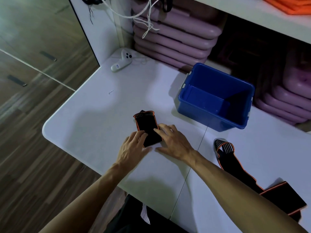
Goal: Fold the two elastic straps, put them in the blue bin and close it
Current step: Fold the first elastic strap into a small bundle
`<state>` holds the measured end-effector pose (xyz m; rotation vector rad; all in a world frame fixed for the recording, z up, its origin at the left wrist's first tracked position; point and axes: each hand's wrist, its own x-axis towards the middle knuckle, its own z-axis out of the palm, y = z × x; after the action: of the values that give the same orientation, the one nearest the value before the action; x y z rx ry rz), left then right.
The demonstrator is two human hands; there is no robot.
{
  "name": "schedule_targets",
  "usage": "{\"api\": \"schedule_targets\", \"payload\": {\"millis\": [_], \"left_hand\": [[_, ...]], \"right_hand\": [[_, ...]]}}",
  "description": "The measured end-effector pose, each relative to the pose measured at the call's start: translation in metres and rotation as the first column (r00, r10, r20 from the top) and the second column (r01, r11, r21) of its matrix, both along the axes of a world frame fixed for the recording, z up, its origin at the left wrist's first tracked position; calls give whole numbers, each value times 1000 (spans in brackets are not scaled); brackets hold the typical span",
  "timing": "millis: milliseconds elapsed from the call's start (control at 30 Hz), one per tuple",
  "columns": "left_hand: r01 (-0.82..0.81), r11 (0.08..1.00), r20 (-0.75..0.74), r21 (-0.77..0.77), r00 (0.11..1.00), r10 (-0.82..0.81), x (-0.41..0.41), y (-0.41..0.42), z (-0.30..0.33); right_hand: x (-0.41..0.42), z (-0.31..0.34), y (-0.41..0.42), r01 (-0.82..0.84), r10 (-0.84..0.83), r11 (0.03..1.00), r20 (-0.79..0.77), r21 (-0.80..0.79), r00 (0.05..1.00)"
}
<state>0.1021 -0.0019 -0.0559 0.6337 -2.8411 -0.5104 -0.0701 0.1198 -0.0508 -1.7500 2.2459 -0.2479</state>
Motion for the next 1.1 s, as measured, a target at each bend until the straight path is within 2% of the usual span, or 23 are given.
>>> {"api": "schedule_targets", "payload": {"millis": [100,167,300,433,533,633,833,1000,1100], "left_hand": [[45,999,53,-14,998,-44,-3,-2,6],[44,998,19,34,999,-45,-8,-4,9],[96,985,-15,141,995,-95,0,-11,11],[72,976,-30,207,997,-67,6,-10,13],[47,960,-49,277,998,-34,2,-11,15],[-15,941,-71,339,997,42,-4,-11,15],[-256,769,-27,586,942,334,-13,-6,14],[-427,621,104,657,868,486,-25,-10,7],[-464,557,128,689,834,536,-26,-16,6]], "right_hand": [[6,-3,-1,22,-25,999,-48,-49,999],[7,-1,-6,41,-42,995,-14,-95,999],[-1,7,-5,-40,44,995,37,-92,998],[-2,13,-1,12,-9,1000,231,-10,973],[2,15,-5,100,-106,994,384,37,917],[3,15,-10,174,-177,983,469,50,865],[5,16,-16,315,-317,944,535,99,783],[4,11,-22,430,-428,893,553,136,715],[5,12,-25,421,-422,893,615,156,666]]}}
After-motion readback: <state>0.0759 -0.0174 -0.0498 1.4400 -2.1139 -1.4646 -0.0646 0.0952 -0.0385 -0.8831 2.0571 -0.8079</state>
